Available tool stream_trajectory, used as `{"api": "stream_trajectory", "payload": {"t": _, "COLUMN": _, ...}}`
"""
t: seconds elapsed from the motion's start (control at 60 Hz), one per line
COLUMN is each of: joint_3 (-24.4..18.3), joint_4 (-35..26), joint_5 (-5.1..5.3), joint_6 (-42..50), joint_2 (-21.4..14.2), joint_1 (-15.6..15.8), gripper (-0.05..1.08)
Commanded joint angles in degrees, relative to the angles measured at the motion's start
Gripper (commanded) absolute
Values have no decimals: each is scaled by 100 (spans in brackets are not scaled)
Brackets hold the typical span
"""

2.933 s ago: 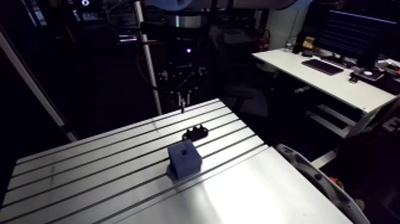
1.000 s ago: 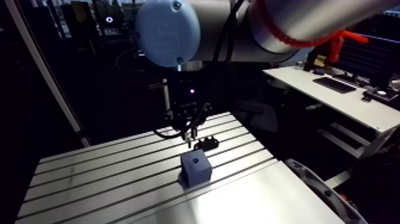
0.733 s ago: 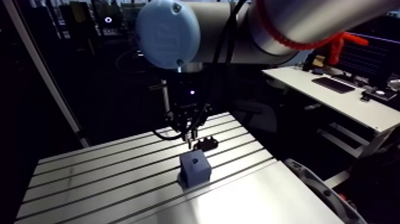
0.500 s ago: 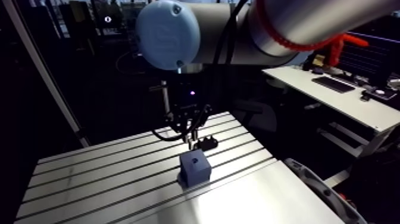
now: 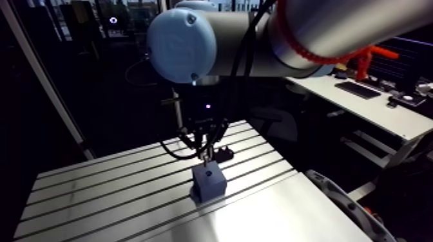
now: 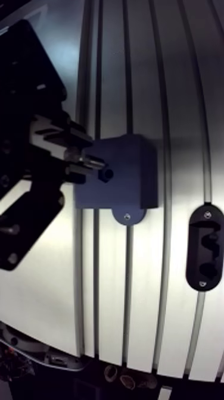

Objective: Pick up the M10 bolt and insert it into the hex recess until seated.

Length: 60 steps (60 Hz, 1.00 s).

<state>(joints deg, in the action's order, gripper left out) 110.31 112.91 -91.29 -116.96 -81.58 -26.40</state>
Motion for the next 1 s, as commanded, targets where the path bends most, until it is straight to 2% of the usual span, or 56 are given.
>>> {"api": "stream_trajectory", "payload": {"t": 0.017, "joint_3": 56, "joint_4": 24, "joint_5": 2, "joint_6": -7, "joint_2": -3, "joint_1": -15, "gripper": 102}}
{"api": "stream_trajectory", "payload": {"t": 1.0, "joint_3": 127, "joint_4": 43, "joint_5": 2, "joint_6": -16, "joint_2": 15, "joint_1": -68, "gripper": 103}}
